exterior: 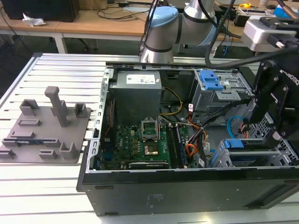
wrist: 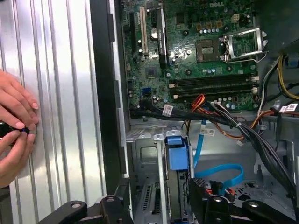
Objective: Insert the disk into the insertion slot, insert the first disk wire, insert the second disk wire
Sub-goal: 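Insert the first disk wire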
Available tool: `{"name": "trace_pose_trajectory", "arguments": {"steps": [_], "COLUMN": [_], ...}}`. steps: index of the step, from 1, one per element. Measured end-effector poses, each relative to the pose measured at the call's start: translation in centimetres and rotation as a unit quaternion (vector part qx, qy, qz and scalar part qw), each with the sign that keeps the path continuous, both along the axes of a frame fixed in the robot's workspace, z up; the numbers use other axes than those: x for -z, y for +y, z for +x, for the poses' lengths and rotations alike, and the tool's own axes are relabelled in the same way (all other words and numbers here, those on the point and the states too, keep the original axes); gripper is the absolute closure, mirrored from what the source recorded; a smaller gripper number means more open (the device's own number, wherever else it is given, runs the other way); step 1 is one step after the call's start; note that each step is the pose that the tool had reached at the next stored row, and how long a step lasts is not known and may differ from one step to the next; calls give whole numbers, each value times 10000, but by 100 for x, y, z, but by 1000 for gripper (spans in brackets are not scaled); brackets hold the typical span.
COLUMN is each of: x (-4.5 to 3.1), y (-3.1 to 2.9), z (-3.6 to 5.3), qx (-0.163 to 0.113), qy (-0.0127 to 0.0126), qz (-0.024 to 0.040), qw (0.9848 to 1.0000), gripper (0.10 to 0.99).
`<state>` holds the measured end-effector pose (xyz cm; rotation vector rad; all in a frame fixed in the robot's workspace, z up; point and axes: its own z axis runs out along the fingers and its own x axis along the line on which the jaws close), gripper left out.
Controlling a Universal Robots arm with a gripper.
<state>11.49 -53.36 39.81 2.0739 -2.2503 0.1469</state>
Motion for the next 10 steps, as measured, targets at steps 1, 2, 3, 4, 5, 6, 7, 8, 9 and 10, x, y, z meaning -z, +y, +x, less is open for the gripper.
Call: {"name": "trace_pose_trajectory", "arguments": {"steps": [1,2,3,4,5,6,7,8,9,10], "x": [2,3,4,4,8,14,16,18,28,30], "y": [84,130,179,224,269,371,412,455,526,564], "z": [2,2,3,4,6,9,11,13,16,17], "qx": [0,0,0,0,0,0,1,1,1,0], "qy": [0,0,0,0,0,0,0,0,0,0], "qz": [-43,-69,-95,-123,-146,-177,-185,-194,-233,-315], "qw": [10000,10000,10000,9999,9999,9998,9998,9998,9997,9995], "gripper": [467,467,467,467,467,467,467,467,467,467]}}
